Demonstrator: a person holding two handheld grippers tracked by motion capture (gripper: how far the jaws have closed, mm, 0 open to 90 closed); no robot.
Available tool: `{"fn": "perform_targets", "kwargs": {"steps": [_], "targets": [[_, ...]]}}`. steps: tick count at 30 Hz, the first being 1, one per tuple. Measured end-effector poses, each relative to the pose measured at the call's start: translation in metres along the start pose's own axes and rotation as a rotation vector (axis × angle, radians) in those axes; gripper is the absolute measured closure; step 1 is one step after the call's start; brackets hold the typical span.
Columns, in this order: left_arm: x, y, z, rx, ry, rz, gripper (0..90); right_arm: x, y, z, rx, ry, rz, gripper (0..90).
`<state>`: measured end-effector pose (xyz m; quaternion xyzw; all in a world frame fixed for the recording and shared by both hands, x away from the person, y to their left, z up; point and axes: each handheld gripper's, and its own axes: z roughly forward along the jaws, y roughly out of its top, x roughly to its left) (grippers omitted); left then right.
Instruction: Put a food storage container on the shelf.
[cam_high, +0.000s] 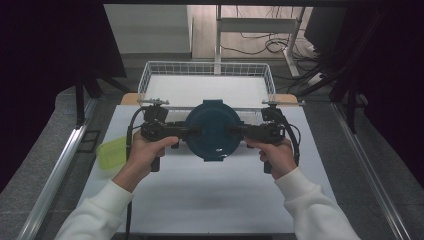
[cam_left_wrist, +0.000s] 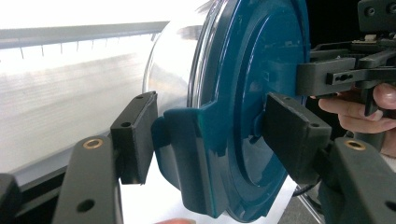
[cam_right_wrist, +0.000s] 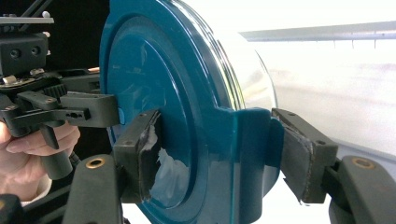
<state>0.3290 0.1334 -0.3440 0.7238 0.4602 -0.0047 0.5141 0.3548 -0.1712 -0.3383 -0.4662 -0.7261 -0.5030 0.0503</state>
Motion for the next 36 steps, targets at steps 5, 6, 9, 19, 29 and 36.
{"fn": "perform_targets", "kwargs": {"steps": [5,6,9,19,29,36], "targets": [[0.0,0.009,-0.001,-0.008,0.001,0.001,37.1,0.001,0.008,0.0,-0.006,0.004,0.001,35.3],[0.0,0.009,-0.001,-0.008,0.001,0.001,37.1,0.001,0.008,0.0,-0.006,0.004,0.001,35.3],[0.001,0.014,0.0,-0.011,-0.004,0.003,37.1,0.0,0.013,0.0,-0.006,0.002,-0.001,35.3],[0.006,0.029,0.002,-0.018,-0.013,0.004,37.1,0.0,0.031,-0.001,-0.008,-0.007,-0.011,35.5],[0.011,0.042,0.0,-0.029,-0.013,0.006,37.1,0.0,0.046,0.002,-0.013,-0.006,-0.012,35.8],[0.017,0.054,0.001,-0.036,-0.026,0.001,37.1,0.0,0.059,0.003,-0.022,-0.015,-0.018,36.1]]}}
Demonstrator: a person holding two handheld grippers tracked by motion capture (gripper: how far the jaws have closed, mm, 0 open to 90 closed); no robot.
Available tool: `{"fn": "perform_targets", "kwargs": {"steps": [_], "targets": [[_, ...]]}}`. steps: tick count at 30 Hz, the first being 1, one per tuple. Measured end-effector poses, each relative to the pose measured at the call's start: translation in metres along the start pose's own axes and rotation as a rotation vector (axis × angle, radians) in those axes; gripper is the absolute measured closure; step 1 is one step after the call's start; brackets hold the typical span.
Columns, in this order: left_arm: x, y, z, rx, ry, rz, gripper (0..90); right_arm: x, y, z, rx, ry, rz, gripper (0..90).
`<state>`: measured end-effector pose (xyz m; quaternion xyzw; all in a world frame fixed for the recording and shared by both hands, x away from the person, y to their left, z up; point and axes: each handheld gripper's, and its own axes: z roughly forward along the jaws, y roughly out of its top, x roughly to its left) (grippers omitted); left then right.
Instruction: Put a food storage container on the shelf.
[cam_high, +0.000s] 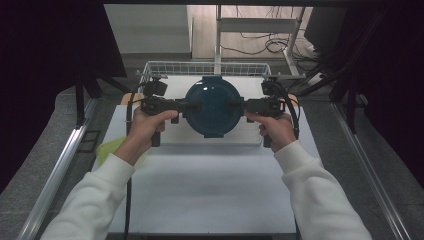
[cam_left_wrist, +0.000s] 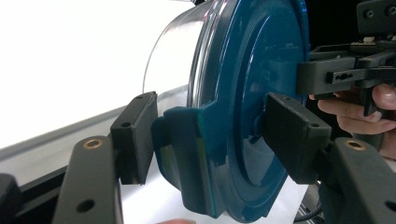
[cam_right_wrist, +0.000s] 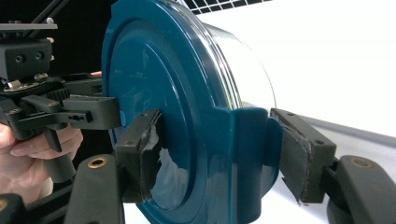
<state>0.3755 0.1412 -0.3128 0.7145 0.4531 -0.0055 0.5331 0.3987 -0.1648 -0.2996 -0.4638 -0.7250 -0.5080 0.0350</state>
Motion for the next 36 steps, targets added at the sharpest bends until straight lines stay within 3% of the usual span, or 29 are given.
{"fn": "perform_targets", "kwargs": {"steps": [19,31,36], "targets": [[0.012,0.036,-0.001,-0.018,0.0,0.005,37.1,0.001,0.041,0.006,-0.005,-0.003,-0.027,36.3],[0.027,0.056,0.004,-0.008,0.0,-0.014,37.1,-0.006,0.063,0.017,-0.006,-0.002,-0.02,36.3],[0.039,0.061,0.011,0.003,0.001,-0.028,37.1,-0.015,0.07,0.027,0.006,0.0,0.009,36.3]]}}
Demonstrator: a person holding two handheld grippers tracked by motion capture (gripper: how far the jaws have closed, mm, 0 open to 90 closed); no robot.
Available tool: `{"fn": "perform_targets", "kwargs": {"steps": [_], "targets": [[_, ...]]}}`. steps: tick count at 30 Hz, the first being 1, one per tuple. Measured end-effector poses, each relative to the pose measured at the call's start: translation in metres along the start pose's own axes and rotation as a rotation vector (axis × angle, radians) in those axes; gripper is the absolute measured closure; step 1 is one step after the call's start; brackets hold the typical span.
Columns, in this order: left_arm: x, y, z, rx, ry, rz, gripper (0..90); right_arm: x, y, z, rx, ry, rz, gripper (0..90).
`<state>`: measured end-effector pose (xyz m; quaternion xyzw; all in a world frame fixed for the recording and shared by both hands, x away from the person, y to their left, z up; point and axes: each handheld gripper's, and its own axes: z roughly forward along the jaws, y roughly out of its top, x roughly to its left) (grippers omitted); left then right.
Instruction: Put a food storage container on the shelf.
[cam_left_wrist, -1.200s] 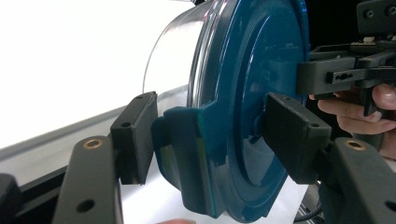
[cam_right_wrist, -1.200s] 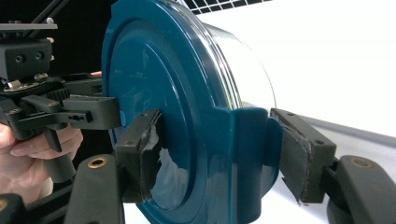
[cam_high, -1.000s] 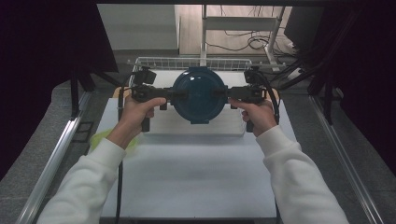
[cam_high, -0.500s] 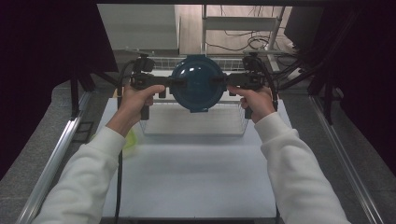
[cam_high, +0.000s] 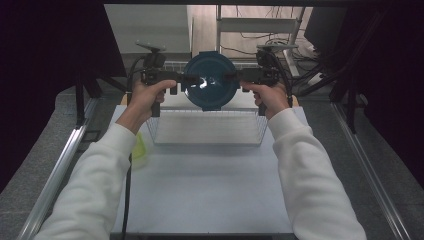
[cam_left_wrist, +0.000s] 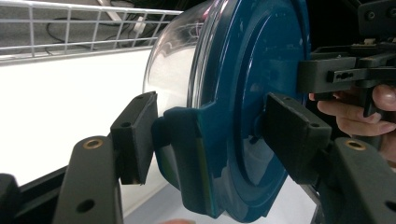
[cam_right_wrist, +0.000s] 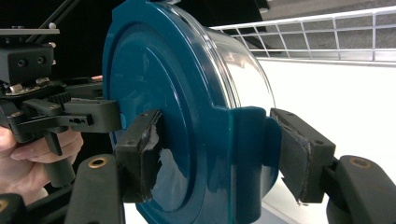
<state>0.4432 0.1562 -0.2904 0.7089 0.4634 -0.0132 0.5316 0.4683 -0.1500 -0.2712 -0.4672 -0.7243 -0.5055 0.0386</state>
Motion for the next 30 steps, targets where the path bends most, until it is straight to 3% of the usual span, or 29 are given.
{"fn": "perform_targets", "kwargs": {"steps": [3,14,20,29,30], "targets": [[0.005,0.001,0.004,0.013,0.001,0.002,37.0,-0.006,0.001,0.005,0.009,0.003,0.012,36.3],[0.021,0.002,0.02,0.011,-0.023,-0.051,36.9,-0.021,0.003,0.015,0.018,-0.017,0.061,36.0],[0.029,0.006,0.027,-0.007,-0.03,-0.114,36.8,-0.03,0.008,0.02,0.016,-0.014,0.111,35.8],[0.04,0.011,0.034,-0.009,-0.043,-0.164,36.7,-0.039,0.013,0.027,0.025,-0.013,0.181,35.4],[0.043,0.012,0.036,-0.012,-0.048,-0.191,36.6,-0.041,0.014,0.028,0.028,-0.011,0.202,35.2]]}}
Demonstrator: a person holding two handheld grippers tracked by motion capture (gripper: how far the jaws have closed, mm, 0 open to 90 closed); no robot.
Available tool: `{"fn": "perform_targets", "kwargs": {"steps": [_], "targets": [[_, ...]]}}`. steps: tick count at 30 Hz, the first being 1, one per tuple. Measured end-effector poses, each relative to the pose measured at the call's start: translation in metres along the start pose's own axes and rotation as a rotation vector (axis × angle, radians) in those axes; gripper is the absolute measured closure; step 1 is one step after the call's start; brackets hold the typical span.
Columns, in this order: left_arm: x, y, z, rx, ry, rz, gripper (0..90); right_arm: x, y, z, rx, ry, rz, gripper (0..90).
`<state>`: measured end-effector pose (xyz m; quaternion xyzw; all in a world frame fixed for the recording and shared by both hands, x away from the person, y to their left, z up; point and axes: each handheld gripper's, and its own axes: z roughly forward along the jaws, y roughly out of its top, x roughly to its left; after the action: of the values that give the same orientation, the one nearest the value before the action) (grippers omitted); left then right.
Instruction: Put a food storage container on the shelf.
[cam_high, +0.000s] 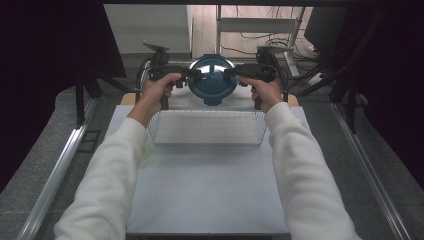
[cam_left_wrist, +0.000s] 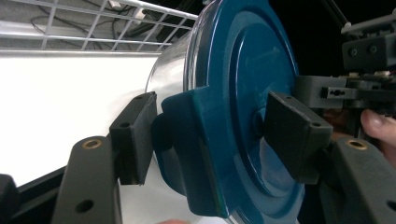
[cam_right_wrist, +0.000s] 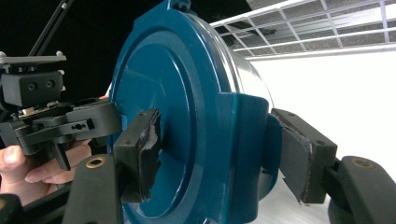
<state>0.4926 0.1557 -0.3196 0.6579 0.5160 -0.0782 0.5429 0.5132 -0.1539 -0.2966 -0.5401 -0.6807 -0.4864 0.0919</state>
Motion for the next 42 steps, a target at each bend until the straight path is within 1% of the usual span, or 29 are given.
{"fn": "perform_targets", "kwargs": {"steps": [1,3,6,7,8,9,10,12,18,21,23,24,25,26,27,28,29,30,31,32,34,35,36,37,38,39,40,41,42], "targets": [[0.0,0.0,0.0,0.0,0.0,0.0,36.6,0.0,0.0,0.0,0.0,0.0,0.0,35.2],[0.004,0.001,0.002,-0.003,-0.007,-0.021,36.6,-0.003,0.001,0.002,-0.002,0.0,0.007,35.1],[0.01,0.003,0.006,-0.006,-0.016,-0.055,36.6,-0.007,0.003,0.005,-0.002,-0.002,0.036,34.7],[0.012,0.003,0.007,-0.01,-0.021,-0.064,36.6,-0.007,0.003,0.005,-0.002,-0.002,0.036,34.7],[0.013,0.004,0.008,-0.008,-0.018,-0.07,36.5,-0.009,0.004,0.007,-0.005,0.001,0.057,34.4],[0.014,0.004,0.009,-0.013,-0.024,-0.078,36.5,-0.009,0.004,0.007,-0.005,0.001,0.057,34.4],[0.016,0.005,0.011,-0.014,-0.023,-0.087,36.6,-0.012,0.004,0.008,-0.001,0.003,0.073,34.2],[0.017,0.005,0.013,-0.019,-0.025,-0.095,36.5,-0.013,0.005,0.009,-0.005,0.005,0.085,34.1],[0.02,0.006,0.017,-0.031,-0.017,-0.096,36.6,-0.022,0.006,0.013,0.004,0.021,0.129,33.4],[0.02,0.006,0.017,-0.033,-0.018,-0.093,36.6,-0.022,0.006,0.013,0.005,0.02,0.123,33.0],[0.02,0.006,0.017,-0.037,-0.017,-0.094,36.3,-0.02,0.005,0.014,-0.003,0.006,0.111,30.7],[0.018,0.005,0.017,-0.049,-0.004,-0.077,35.9,-0.018,0.005,0.015,-0.01,-0.004,0.102,29.5],[0.018,0.005,0.017,-0.049,-0.004,-0.077,35.0,-0.018,0.005,0.015,-0.01,-0.004,0.102,29.5],[0.013,0.004,0.016,-0.086,0.047,-0.04,33.7,-0.014,0.003,0.017,-0.03,-0.028,0.072,25.9],[0.011,0.004,0.014,-0.101,0.065,-0.028,32.2,-0.012,0.002,0.017,-0.036,-0.039,0.057,22.6],[0.011,0.004,0.012,-0.111,0.065,-0.026,29.3,-0.01,0.002,0.017,-0.045,-0.048,0.042,20.0],[0.011,0.004,0.012,-0.111,0.065,-0.026,26.4,-0.01,0.002,0.017,-0.045,-0.048,0.042,20.0],[0.008,0.004,0.008,-0.12,0.075,-0.008,24.7,-0.005,0.0,0.014,-0.083,-0.063,0.004,17.0],[0.008,0.004,0.008,-0.12,0.075,-0.008,23.9,-0.005,0.0,0.014,-0.083,-0.063,0.004,17.0],[0.004,0.002,0.002,-0.128,0.101,0.03,23.1,0.0,0.0,0.008,-0.123,-0.089,-0.036,13.8],[-0.001,0.0,-0.005,-0.121,0.114,0.074,21.4,0.004,-0.001,0.002,-0.143,-0.108,-0.084,13.2],[-0.001,0.0,-0.005,-0.121,0.114,0.074,21.1,0.004,-0.001,0.002,-0.143,-0.108,-0.084,13.2],[-0.006,-0.003,-0.012,-0.115,0.103,0.107,20.7,0.009,-0.004,-0.004,-0.143,-0.125,-0.157,12.7],[-0.009,-0.006,-0.016,-0.111,0.103,0.133,20.6,0.012,-0.007,-0.007,-0.144,-0.14,-0.2,12.7],[-0.009,-0.006,-0.016,-0.111,0.103,0.133,20.6,0.015,-0.01,-0.01,-0.142,-0.16,-0.24,12.8],[-0.013,-0.008,-0.019,-0.109,0.106,0.154,20.6,0.015,-0.01,-0.01,-0.142,-0.16,-0.24,12.8],[-0.017,-0.012,-0.023,-0.11,0.103,0.172,20.6,0.02,-0.019,-0.017,-0.144,-0.188,-0.329,13.4],[-0.021,-0.016,-0.026,-0.113,0.097,0.188,20.6,0.02,-0.019,-0.017,-0.144,-0.188,-0.329,13.4],[-0.028,-0.025,-0.032,-0.105,0.094,0.214,20.6,0.024,-0.03,-0.022,-0.14,-0.193,-0.388,14.7]]}}
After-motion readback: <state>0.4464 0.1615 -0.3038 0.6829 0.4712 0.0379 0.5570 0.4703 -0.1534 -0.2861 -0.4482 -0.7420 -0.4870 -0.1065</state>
